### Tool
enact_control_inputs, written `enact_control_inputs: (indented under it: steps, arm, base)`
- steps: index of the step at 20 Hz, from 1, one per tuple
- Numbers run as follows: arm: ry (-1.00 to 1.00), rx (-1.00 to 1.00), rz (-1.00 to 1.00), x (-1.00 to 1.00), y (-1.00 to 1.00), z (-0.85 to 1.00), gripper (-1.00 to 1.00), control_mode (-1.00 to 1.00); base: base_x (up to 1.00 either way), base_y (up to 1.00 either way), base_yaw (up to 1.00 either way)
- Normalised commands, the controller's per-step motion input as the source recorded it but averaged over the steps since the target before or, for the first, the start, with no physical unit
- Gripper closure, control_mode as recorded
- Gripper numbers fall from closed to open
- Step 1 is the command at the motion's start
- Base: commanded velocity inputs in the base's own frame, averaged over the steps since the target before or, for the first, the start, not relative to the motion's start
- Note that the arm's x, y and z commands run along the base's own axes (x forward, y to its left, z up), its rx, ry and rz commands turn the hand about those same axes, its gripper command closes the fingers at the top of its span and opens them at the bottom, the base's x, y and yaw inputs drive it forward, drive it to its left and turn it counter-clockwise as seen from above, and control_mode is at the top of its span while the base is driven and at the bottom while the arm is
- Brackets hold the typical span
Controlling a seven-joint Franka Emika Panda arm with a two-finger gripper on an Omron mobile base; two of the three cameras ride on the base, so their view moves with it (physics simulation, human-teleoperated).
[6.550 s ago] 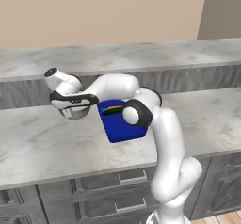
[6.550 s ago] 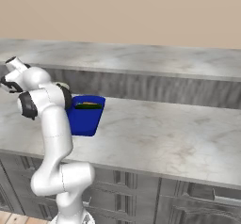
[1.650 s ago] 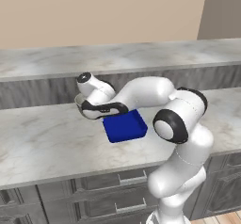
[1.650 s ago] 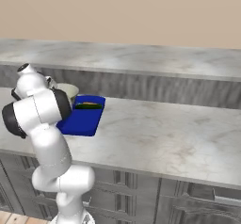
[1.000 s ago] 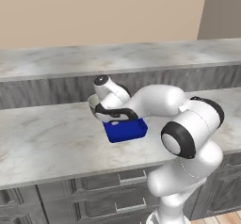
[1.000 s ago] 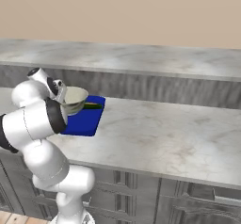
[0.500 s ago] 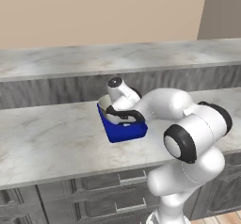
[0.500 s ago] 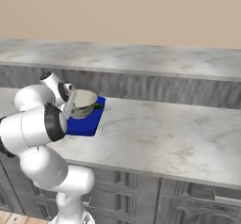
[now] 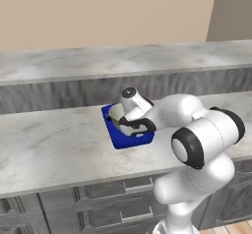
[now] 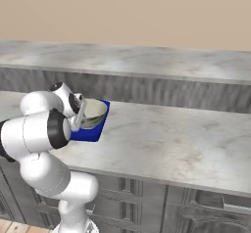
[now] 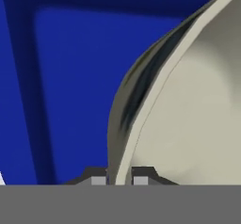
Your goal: Place the two vegetables and bowl onto the tray for setting up a vegetable dip station.
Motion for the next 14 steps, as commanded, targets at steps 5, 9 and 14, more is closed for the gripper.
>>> enact_control_inputs:
  steps: [5, 9, 14]
  arm:
    - [0.0, 0.0, 0.0, 0.03, -0.01, -0.21, 1.0, -1.0]
    - [0.01, 0.0, 0.0, 0.03, 0.0, -0.1, 1.0, -1.0]
    - [0.02, 0.0, 0.0, 0.0, 0.0, 0.0, 1.0, -1.0]
  base:
    - [0.0, 0.0, 0.0]
    - [0.0, 0.0, 0.0]
    - [0.0, 0.0, 0.0]
